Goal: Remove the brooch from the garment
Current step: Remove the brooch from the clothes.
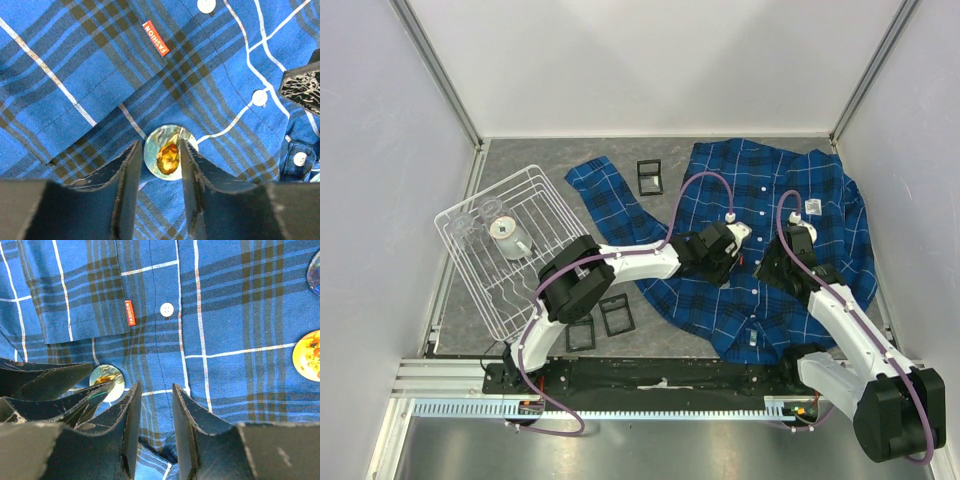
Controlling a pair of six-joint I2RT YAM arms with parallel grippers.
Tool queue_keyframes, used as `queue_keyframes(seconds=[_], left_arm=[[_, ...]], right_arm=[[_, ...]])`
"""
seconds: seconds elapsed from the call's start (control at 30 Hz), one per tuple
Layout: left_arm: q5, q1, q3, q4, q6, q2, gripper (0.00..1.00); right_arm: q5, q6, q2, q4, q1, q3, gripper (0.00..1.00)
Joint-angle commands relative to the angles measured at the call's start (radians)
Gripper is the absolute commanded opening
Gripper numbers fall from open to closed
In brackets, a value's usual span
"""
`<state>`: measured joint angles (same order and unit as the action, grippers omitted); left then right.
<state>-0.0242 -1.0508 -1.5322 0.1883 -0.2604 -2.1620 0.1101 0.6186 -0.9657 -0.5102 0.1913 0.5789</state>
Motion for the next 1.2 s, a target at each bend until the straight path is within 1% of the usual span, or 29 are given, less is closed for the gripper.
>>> queue_keyframes(seconds=[0.0,0.07,0.13,0.23,0.3,0.33,0.37,0.43,0.47,0.53,0.57,0.73,0.9,1.1,1.17], left_arm=[[0.029,-0.011,-0.026,0.026,0.067,-0.004,0.47],[-0.017,-0.015,-0.028,0.026,0.072,0.002,0.51],[-0.032,-0.02,-0.026,0.022,0.07,0.011,0.53],[-0.033,-0.023,-0.022,0.019,0.067,0.021,0.56],[-0.008,-0.031,-0.017,0.019,0.079,0.033,0.57],[0.012,-0.043,-0.016,0.019,0.085,0.036,0.57],[0.073,-0.051,-0.011,0.019,0.101,0.044,0.59],[0.133,-0.083,-0.006,0.013,0.127,0.051,0.61],[0.197,-0.093,-0.002,0.001,0.156,0.056,0.62],[0.242,-0.121,-0.003,-0.006,0.184,0.056,0.62],[0.266,-0.127,-0.009,-0.006,0.197,0.053,0.62],[0.288,-0.143,-0.016,-0.004,0.211,0.033,0.62],[0.354,-0.152,-0.032,0.004,0.243,-0.001,0.59],[0.352,-0.158,-0.002,-0.047,0.254,-0.002,0.57],[0.354,-0.161,0.012,-0.073,0.259,0.004,0.52]], right_arm=[[-0.015,-0.013,-0.01,0.022,-0.006,0.007,0.38],[-0.021,-0.019,-0.011,0.027,-0.004,0.007,0.38],[-0.027,-0.022,-0.015,0.029,-0.004,0.007,0.38],[-0.036,-0.023,-0.016,0.03,-0.006,0.004,0.38],[-0.043,-0.023,-0.021,0.036,-0.006,-0.001,0.38],[-0.047,-0.023,-0.024,0.036,-0.006,-0.002,0.38],[-0.049,-0.025,-0.03,0.039,-0.004,-0.002,0.38],[-0.053,-0.025,-0.033,0.041,-0.006,-0.004,0.38],[-0.052,-0.025,-0.031,0.042,-0.006,-0.007,0.38],[-0.052,-0.022,-0.03,0.042,-0.006,-0.008,0.38],[-0.052,-0.022,-0.028,0.042,-0.004,-0.008,0.38],[-0.052,-0.023,-0.025,0.042,-0.006,-0.01,0.38],[-0.053,-0.022,-0.024,0.042,-0.006,-0.01,0.38],[-0.053,-0.02,-0.027,0.041,-0.004,-0.008,0.39],[-0.059,-0.02,-0.027,0.042,-0.004,-0.01,0.39]])
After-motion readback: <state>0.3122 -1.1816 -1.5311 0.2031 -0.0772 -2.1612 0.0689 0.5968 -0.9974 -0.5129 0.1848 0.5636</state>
